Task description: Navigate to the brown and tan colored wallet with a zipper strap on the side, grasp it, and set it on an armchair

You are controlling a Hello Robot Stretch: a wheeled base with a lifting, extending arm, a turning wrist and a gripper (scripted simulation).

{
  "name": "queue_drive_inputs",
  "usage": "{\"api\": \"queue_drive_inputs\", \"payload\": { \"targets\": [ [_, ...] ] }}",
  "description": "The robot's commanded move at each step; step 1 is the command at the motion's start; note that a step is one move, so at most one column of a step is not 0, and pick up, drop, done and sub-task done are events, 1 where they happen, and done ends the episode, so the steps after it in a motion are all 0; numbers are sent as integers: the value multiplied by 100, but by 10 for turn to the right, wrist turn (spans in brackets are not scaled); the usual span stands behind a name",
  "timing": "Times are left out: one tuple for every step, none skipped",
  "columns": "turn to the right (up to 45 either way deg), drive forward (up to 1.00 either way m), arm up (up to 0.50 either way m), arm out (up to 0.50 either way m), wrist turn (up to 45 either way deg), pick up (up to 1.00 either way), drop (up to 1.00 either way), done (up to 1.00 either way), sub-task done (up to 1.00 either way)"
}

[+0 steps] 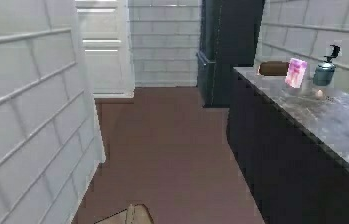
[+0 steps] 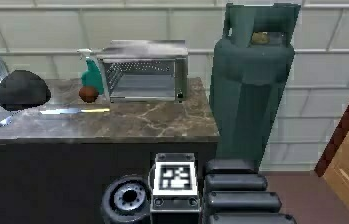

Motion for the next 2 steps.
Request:
{"api": "queue_drive_inputs", "payload": {
  "targets": [
    [-90,0,0,0,0,0,0,0,0],
    [0,100,0,0,0,0,0,0,0]
  ]
}}
